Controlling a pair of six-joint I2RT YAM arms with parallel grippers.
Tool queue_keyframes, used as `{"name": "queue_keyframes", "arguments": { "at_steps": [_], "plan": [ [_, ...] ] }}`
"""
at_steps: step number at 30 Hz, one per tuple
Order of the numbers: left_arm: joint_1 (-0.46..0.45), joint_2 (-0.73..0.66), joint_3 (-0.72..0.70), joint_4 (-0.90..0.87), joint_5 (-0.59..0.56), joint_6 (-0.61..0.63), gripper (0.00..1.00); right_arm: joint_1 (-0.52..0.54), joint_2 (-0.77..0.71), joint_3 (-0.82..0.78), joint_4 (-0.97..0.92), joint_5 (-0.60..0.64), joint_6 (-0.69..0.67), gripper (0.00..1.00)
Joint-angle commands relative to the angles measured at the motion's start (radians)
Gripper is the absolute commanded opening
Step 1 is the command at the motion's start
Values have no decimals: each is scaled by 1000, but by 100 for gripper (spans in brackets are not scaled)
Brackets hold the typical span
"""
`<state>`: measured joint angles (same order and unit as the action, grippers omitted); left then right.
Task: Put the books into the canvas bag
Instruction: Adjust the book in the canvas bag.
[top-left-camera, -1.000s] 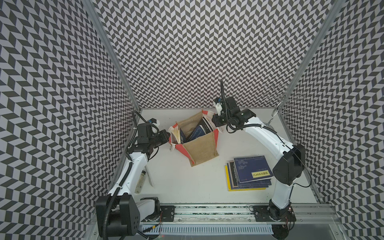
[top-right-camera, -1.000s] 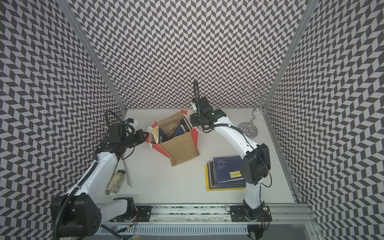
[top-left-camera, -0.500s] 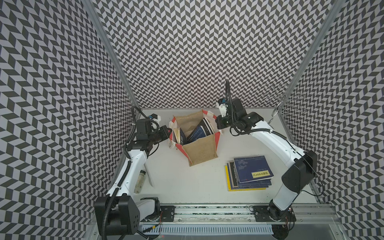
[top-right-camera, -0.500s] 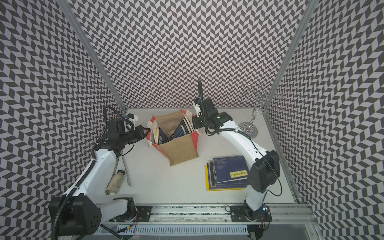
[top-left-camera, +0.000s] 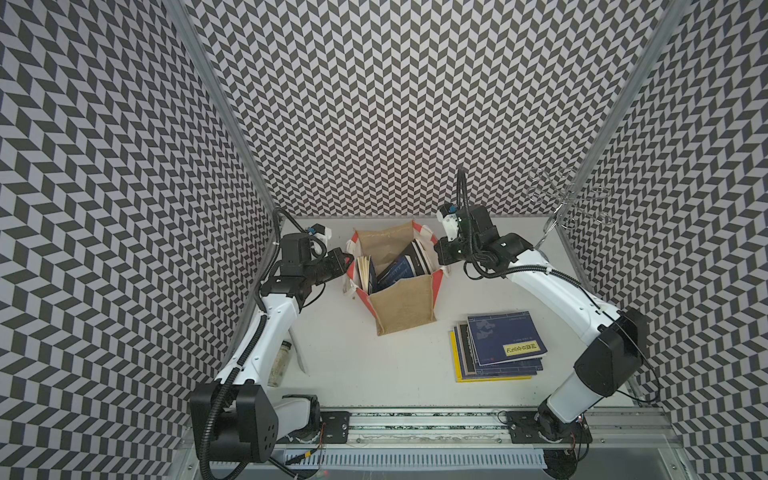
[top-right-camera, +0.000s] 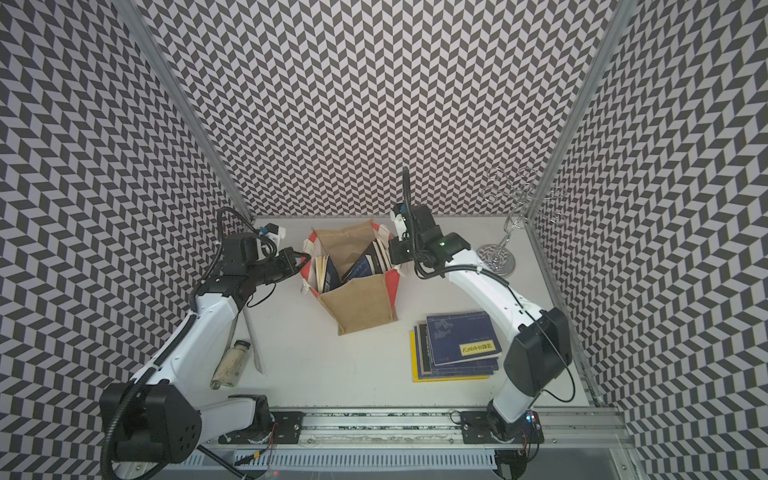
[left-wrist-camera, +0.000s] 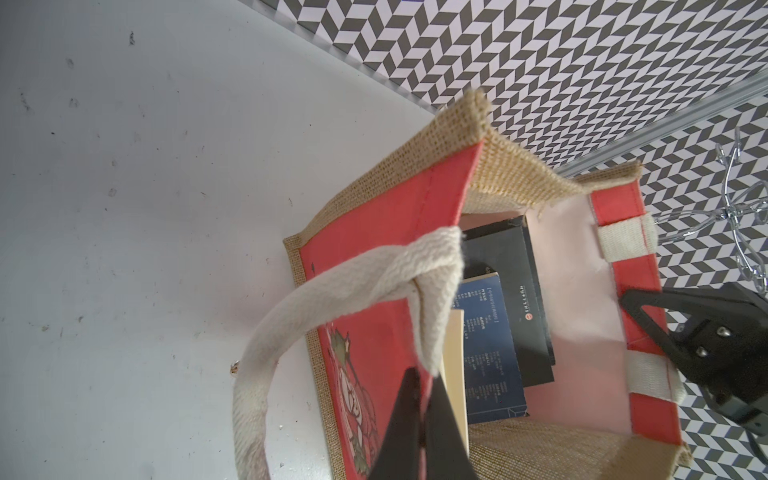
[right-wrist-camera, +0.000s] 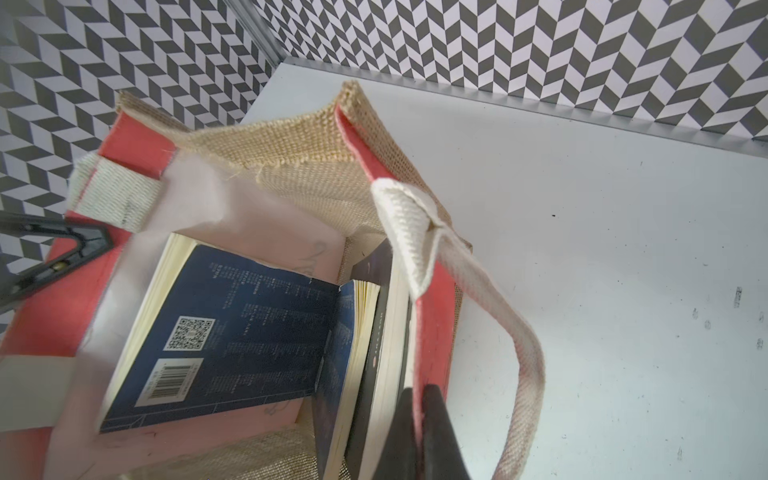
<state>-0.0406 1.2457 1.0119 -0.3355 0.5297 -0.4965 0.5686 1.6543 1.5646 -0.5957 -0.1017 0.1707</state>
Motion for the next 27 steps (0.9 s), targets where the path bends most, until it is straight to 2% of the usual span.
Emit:
{"name": "queue_keyframes", "arguments": {
  "at_steps": [1,5,8,11,13,17,23,27],
  "plan": [
    [-1,5,13,88,-17,-6,11,4,-56,8,140,-9,4,16],
    [-1,14,11,90,-23,-9,30,4,-58,4,147,-18,-1,27],
    [-1,17,12,84,-29,-7,45,4,-63,-3,156,-17,-2,40],
    [-1,15,14,82,-31,-4,52,3,-63,-10,152,-6,-4,49],
    [-1,17,14,82,-30,-3,54,2,-69,-23,154,14,3,55],
    [-1,13,18,83,-23,-1,65,-2,-88,-45,151,60,10,65],
    [-3,6,15,122,47,3,73,-41,-117,-101,162,58,17,73],
    [-10,5,16,131,60,7,77,-56,-135,-135,177,48,24,74]
  ]
}}
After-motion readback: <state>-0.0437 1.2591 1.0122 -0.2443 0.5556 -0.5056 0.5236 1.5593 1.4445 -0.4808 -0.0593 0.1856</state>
